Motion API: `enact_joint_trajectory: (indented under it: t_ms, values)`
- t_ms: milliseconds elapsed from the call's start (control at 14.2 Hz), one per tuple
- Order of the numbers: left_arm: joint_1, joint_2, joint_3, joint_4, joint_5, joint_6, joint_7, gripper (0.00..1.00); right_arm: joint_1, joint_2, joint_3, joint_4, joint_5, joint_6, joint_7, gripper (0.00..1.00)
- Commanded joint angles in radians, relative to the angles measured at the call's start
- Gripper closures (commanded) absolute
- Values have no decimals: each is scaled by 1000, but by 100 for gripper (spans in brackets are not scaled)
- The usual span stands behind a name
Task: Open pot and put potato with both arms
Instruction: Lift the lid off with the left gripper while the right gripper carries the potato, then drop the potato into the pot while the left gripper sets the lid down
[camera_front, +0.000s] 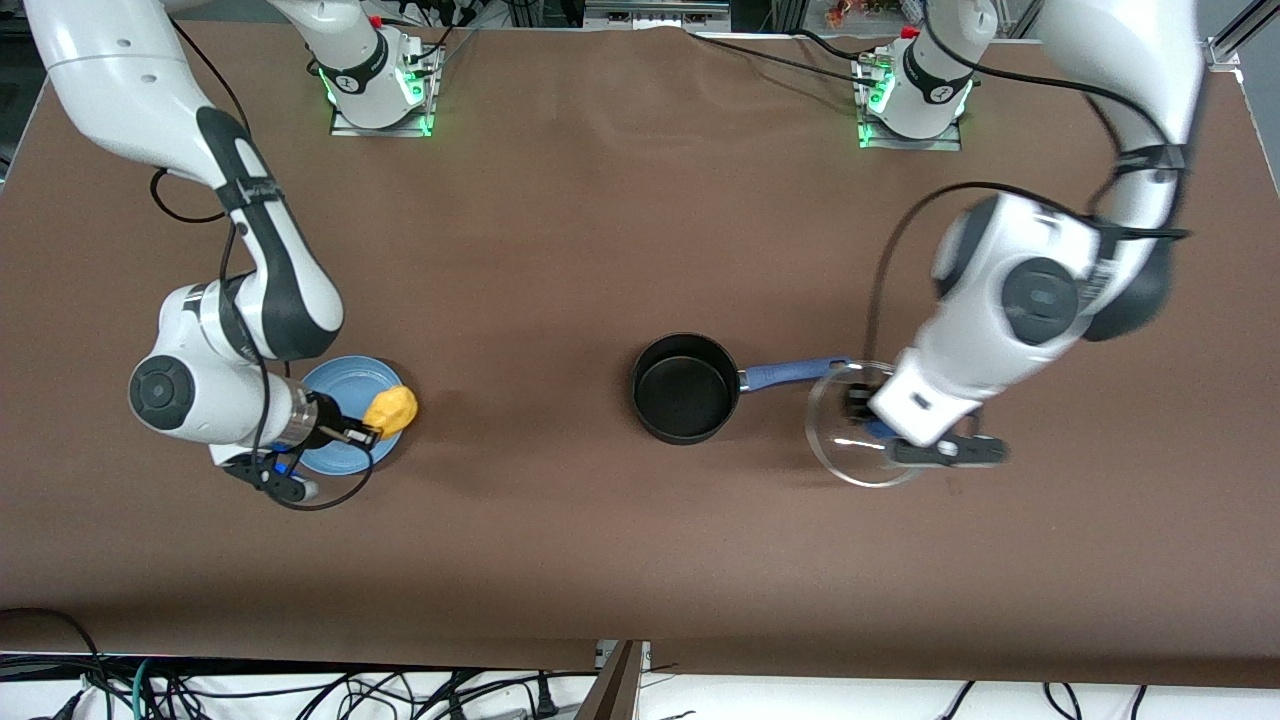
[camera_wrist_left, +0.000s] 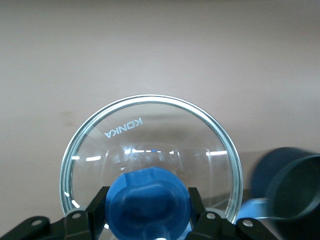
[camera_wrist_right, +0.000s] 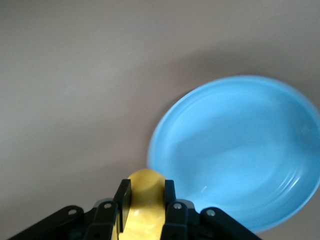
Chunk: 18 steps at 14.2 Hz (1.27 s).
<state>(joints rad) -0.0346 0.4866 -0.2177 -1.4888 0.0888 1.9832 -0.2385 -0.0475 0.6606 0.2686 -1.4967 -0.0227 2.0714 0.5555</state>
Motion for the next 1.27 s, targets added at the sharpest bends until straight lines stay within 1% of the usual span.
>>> enact_joint_trajectory:
  t_ms: [0,211,352,492,562,633,703,773,914,1195]
  values:
    - [96,-71,58,-109,-37,3,285,38,6,-22,29,-11,6,-21,49,70]
    - [110,-65,202,-152,-38,22,477,38,27,-22,32,-4,10,-30,81,73]
    - [133,-54,260,-191,-56,77,572,37,78,-22,35,27,10,-43,173,73]
    - [143,-43,306,-250,-75,162,637,36,130,-9,40,88,13,-68,272,73]
    - [156,-27,322,-272,-76,208,654,36,156,2,47,110,47,-68,315,73]
    - [179,-13,323,-295,-83,254,675,36,179,13,50,139,99,-62,349,73]
    - [195,0,324,-312,-105,291,708,36,202,33,50,171,140,-56,387,73]
    - [208,16,324,-323,-136,319,741,36,234,49,50,203,164,-50,440,73]
    - [225,46,325,-326,-171,348,792,36,297,88,50,255,167,13,558,73]
    - [245,92,328,-326,-181,402,821,32,420,146,49,260,165,215,725,73]
